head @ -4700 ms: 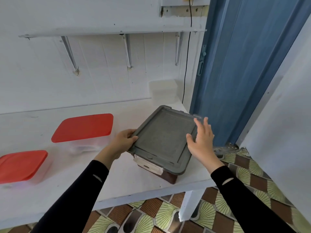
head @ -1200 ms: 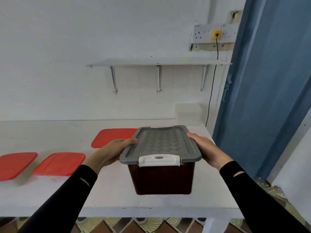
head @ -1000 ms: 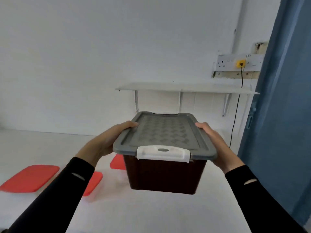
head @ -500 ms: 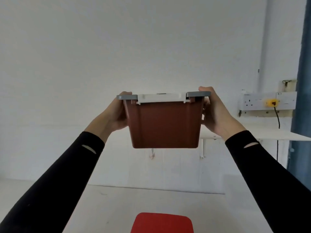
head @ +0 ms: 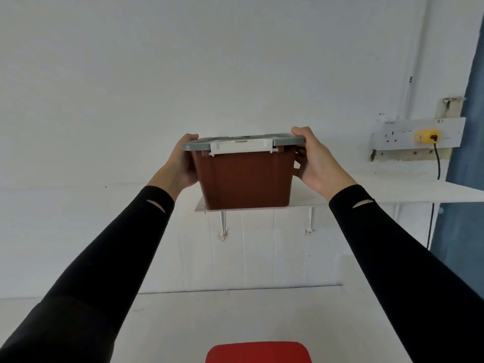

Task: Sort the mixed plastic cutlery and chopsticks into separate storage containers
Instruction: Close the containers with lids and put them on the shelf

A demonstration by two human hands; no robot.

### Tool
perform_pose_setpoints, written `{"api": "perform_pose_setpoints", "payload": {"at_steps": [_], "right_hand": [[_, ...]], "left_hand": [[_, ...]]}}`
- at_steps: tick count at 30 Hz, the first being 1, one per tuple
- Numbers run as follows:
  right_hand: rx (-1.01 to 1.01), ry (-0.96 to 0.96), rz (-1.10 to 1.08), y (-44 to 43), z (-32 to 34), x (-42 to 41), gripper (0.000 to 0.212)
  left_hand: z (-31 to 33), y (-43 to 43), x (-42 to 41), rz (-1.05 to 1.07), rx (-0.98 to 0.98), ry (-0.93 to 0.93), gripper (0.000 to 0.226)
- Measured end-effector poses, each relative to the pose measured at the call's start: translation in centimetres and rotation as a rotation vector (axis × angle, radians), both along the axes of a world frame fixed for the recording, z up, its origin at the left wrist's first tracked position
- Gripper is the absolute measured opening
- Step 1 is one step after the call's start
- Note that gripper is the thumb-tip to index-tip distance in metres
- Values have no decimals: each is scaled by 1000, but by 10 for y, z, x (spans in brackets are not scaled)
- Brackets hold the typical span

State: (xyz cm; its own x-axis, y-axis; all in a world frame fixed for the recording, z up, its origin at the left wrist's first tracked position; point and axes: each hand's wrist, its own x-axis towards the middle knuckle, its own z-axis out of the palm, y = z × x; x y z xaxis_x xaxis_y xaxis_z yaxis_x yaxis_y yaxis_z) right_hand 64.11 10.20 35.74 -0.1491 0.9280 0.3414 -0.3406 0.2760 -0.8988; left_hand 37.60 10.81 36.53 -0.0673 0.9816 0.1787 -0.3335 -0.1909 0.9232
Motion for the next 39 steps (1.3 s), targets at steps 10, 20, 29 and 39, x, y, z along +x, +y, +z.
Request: {"api": "perform_pose_setpoints", "payload": {"at_steps": [10, 20, 29, 39], "right_hand": [[262, -10, -447, -15, -53, 2, 27], [-311, -692, -246, -95, -324, 26, 32], [-566, -457, -56, -142, -365, 33, 41], [-107, -280, -184, -140, -167, 107, 45]], "left_hand": [[-85, -6, -4, 241, 137, 197, 11], [-331, -123, -37, -321, -400, 1061, 88], [-371, -170, -3, -411, -331, 1244, 146], [-221, -166, 71, -43, 323, 789, 137]]}}
